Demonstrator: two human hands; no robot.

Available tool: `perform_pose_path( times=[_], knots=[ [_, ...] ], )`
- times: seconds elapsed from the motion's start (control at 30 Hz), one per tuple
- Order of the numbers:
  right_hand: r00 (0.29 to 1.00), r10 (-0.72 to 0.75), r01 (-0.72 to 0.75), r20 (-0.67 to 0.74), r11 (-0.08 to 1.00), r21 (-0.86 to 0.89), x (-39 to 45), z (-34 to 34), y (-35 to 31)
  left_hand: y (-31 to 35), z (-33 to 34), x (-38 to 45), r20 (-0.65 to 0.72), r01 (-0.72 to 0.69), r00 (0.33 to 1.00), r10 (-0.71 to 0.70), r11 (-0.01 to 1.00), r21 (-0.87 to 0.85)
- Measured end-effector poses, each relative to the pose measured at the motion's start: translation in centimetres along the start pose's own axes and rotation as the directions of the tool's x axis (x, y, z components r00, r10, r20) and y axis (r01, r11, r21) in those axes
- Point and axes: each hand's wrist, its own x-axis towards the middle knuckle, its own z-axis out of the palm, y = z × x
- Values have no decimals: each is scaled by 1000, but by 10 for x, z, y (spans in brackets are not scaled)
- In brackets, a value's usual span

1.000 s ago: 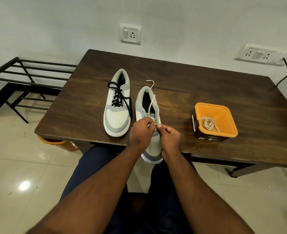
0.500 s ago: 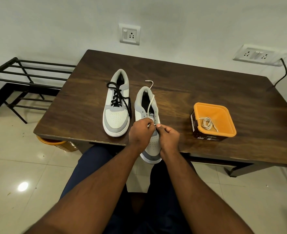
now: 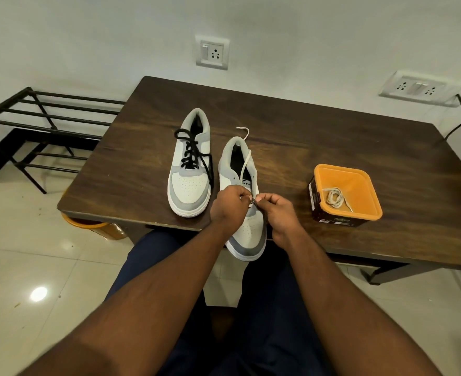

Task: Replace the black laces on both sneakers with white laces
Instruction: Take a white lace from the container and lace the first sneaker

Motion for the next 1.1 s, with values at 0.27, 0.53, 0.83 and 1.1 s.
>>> perform_pose_path(
  times=[0.27, 0.53, 0.83, 1.1],
  knots=[
    [1000, -16, 11, -20, 968, -250, 29, -16, -50, 5, -14, -17, 13, -163, 984, 175, 885, 435],
    [930, -238, 228, -281, 971, -69, 60, -41, -134, -4, -10, -27, -120, -135, 963, 243, 814, 566],
    [992, -63, 38, -109, 975, -217, 0, -7, -5, -16, 12, -37, -216, -53, 955, 205, 829, 556],
    [997, 33, -38, -64, 996, -79, -2, 14, -29, -20, 12, -38, -218, -80, 951, 220, 854, 514]
  ],
)
